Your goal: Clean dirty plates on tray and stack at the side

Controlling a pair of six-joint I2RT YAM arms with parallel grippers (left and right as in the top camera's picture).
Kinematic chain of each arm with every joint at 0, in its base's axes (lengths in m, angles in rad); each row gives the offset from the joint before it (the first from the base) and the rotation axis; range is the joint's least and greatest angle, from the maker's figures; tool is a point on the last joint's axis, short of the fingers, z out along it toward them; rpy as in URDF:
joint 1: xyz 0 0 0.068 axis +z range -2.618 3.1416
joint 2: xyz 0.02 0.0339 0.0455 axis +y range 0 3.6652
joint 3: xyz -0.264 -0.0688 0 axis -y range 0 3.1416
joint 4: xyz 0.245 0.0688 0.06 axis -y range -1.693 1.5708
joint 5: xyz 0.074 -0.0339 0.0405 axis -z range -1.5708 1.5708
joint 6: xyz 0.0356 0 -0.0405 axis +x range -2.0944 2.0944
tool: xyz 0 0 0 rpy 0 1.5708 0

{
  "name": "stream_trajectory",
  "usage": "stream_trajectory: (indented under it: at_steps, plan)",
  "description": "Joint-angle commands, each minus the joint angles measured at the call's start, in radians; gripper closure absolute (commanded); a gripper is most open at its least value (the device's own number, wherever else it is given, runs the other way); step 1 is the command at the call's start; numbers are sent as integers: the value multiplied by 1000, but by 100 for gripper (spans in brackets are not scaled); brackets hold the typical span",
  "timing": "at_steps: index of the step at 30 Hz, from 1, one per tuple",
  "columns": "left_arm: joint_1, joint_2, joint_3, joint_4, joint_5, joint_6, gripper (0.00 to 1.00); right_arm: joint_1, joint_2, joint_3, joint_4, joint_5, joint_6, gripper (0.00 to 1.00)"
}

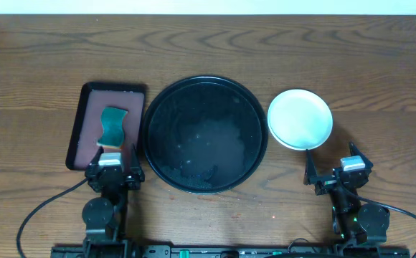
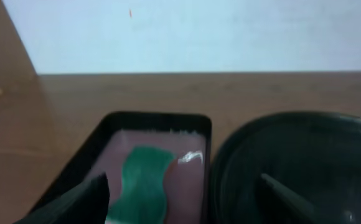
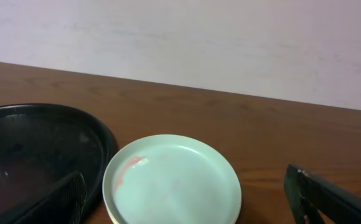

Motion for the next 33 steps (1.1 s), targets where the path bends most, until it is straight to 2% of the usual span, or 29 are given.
stream_trajectory:
  at_steps: [1, 33]
  plan:
    - [-3, -17, -15, -51, 3, 25, 25, 17, -6, -4, 1, 2, -6, 1]
    - [-5, -42, -15, -47, 3, 24, 25, 17, -6, -4, 1, 2, -6, 1]
